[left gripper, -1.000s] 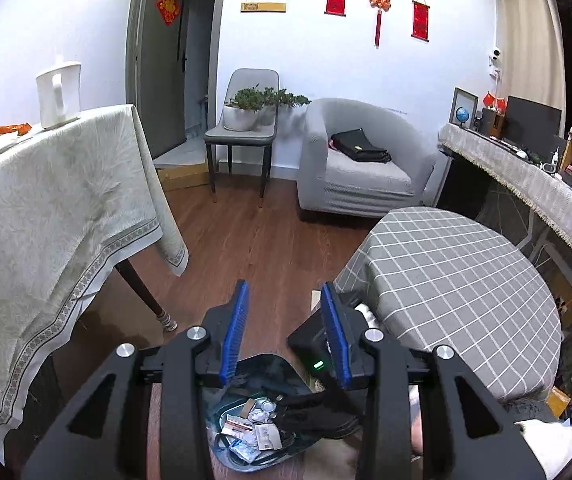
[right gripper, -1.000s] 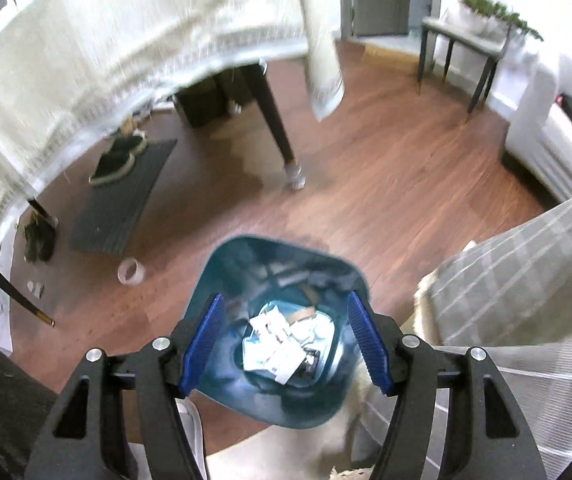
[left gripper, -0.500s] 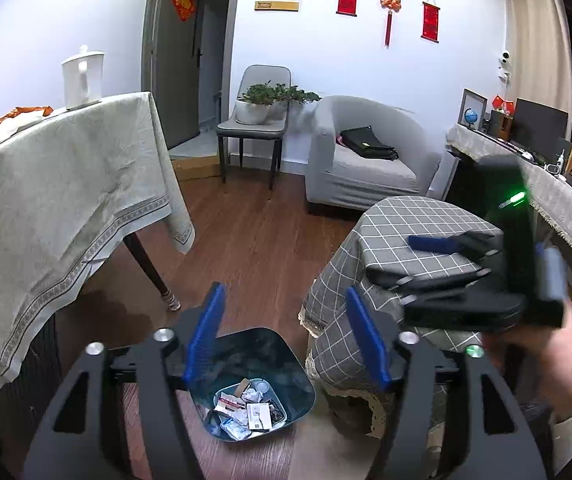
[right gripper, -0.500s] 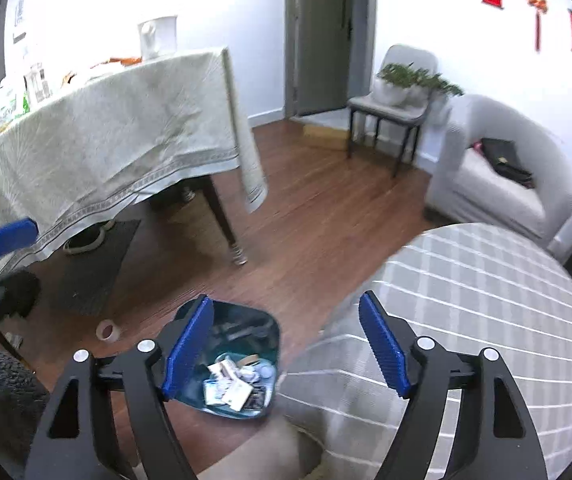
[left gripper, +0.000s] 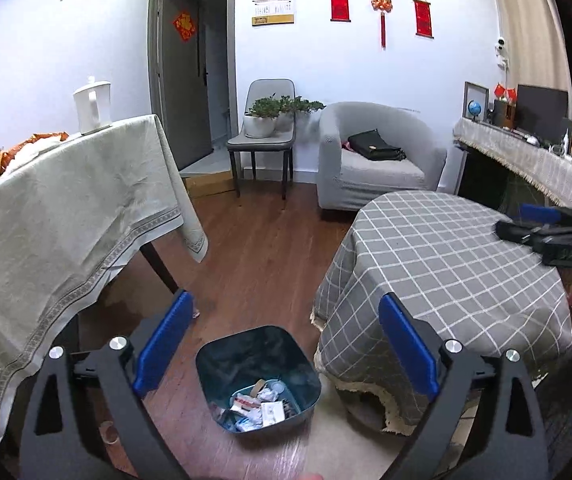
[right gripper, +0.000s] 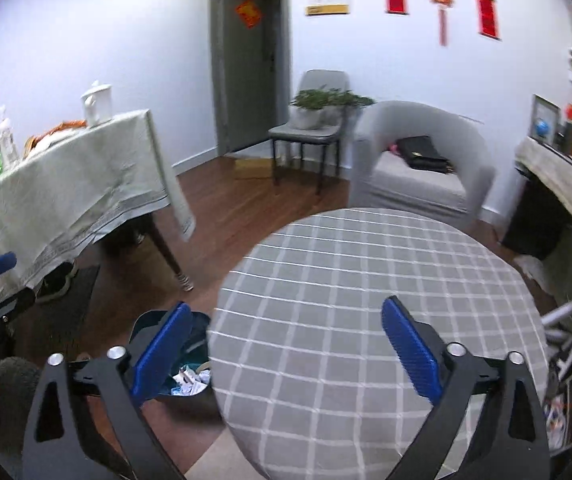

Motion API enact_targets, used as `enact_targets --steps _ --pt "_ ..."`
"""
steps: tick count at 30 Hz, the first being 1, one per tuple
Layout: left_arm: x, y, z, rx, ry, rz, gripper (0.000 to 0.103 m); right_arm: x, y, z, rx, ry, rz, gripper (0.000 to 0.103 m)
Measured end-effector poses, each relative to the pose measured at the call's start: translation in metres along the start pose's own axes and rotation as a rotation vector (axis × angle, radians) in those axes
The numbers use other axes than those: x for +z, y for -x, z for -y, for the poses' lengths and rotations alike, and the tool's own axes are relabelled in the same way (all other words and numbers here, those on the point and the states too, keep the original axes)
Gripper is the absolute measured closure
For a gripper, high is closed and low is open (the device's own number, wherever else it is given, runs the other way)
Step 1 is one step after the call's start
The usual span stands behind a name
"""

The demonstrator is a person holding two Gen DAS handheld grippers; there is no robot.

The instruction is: Collect trash

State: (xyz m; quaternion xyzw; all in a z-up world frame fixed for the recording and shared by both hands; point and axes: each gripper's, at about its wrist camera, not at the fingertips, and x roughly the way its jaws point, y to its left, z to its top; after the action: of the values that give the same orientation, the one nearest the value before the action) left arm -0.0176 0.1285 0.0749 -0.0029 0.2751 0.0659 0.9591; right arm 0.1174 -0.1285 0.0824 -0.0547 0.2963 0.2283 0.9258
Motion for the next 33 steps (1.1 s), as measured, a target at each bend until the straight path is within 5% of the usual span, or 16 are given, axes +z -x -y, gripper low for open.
enact_targets --steps 7,15,33 --pt "-0.01 0.011 0.008 -0.015 0.01 0.01 0.005 -0.038 0.039 0.043 -0.164 -0.067 0.016 0.004" --pt "-0.03 0.007 0.014 -0.051 0.028 0.014 0.003 -0.088 0.062 0.067 -0.234 -0.085 -0.007 0.004" --pt "-0.069 -0.015 0.022 -0.035 0.037 -0.032 0.003 -0.118 0.067 0.054 -0.115 -0.1 0.042 0.004"
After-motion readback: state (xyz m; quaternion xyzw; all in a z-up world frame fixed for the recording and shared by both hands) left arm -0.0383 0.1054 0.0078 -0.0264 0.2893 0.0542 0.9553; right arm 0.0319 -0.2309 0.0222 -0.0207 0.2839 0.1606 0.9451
